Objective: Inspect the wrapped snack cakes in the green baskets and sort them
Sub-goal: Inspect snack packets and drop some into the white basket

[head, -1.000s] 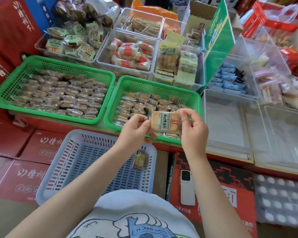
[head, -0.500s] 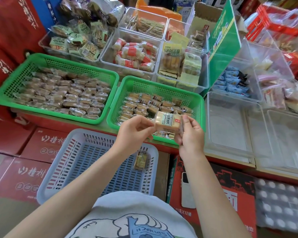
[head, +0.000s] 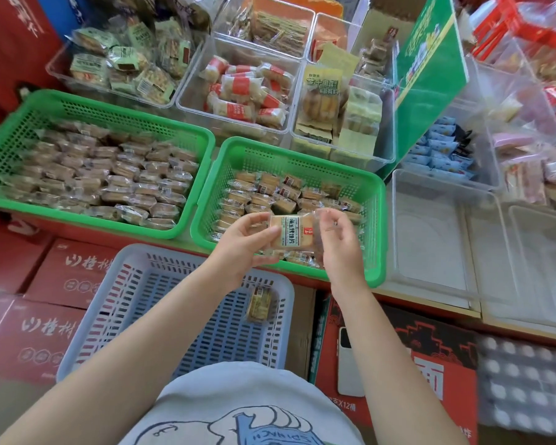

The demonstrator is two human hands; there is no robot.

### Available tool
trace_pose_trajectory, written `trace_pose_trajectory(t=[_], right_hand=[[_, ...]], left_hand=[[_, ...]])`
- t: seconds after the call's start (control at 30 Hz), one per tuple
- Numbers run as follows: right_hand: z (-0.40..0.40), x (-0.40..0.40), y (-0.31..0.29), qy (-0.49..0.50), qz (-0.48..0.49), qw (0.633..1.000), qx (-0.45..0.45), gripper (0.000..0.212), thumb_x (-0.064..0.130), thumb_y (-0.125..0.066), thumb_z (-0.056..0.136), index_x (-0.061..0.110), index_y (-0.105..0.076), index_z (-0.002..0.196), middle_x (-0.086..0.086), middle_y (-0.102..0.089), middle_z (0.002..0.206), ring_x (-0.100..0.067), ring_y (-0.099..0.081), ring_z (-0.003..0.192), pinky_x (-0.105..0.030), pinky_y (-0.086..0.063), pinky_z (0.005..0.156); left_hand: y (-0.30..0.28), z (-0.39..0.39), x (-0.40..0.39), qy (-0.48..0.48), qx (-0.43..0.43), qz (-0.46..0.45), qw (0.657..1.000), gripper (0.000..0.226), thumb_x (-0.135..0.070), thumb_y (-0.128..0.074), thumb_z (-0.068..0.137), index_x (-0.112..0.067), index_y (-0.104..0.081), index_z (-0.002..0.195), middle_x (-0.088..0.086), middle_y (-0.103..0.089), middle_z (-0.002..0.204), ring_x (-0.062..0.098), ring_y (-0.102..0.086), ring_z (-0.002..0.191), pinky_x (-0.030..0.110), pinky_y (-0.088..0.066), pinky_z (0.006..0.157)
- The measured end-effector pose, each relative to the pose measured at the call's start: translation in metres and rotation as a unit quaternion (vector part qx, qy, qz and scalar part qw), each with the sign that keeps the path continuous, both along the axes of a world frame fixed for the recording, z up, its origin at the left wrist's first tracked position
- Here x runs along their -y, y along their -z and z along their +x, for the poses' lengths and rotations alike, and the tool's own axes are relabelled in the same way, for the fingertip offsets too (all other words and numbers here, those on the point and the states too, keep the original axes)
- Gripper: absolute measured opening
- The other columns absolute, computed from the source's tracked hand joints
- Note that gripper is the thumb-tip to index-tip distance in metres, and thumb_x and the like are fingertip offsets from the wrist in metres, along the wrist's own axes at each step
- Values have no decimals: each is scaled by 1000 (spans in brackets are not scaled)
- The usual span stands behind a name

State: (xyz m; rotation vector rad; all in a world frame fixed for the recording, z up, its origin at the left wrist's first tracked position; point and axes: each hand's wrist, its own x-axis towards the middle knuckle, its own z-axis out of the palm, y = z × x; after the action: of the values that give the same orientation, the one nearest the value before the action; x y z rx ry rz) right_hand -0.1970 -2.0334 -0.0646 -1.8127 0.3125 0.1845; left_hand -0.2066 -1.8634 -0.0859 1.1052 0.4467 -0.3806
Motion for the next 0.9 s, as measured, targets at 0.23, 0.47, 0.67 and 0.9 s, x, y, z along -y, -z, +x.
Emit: trace_pose_trajectory(t=[0.23,0.47,0.67,0.9], right_hand=[[37,3,37,-67,-61,993,-71,19,34,-70,92,31,-59,107,5,-68,103,-16,-66,91,-32,-53,77],[87,19,63,-21,-137,989,-58,29,27,-69,92,22,-61,119,9,-65,102,-12,-63,89,-33,-55,78],[105,4,95,-146,-286,947,5,29,16,-69,92,15,-56,118,6,-60,100,-13,-58,89,-24,-41,71],[109,-6,120,-250,-387,884,82,26,3,-63,91,12,-55,114,-5,-60,104,-22,-52,100,-30,-39,77]], left_hand=[[42,39,-7,83,23,219,972,41,-20,-60,101,-23,-50,141,2,-63,132,17,-65,109,37,-58,87],[105,53,-16,335,138,604,710,59,-35,-49,103,-23,-29,158,2,-18,168,21,-10,156,43,-12,125],[122,72,-10,381,162,637,650,68,-44,-36,105,-27,-4,162,-5,10,169,18,14,155,45,2,125],[131,80,-14,398,159,641,637,65,-51,-31,104,-28,-11,162,-5,3,170,16,10,156,46,4,124]])
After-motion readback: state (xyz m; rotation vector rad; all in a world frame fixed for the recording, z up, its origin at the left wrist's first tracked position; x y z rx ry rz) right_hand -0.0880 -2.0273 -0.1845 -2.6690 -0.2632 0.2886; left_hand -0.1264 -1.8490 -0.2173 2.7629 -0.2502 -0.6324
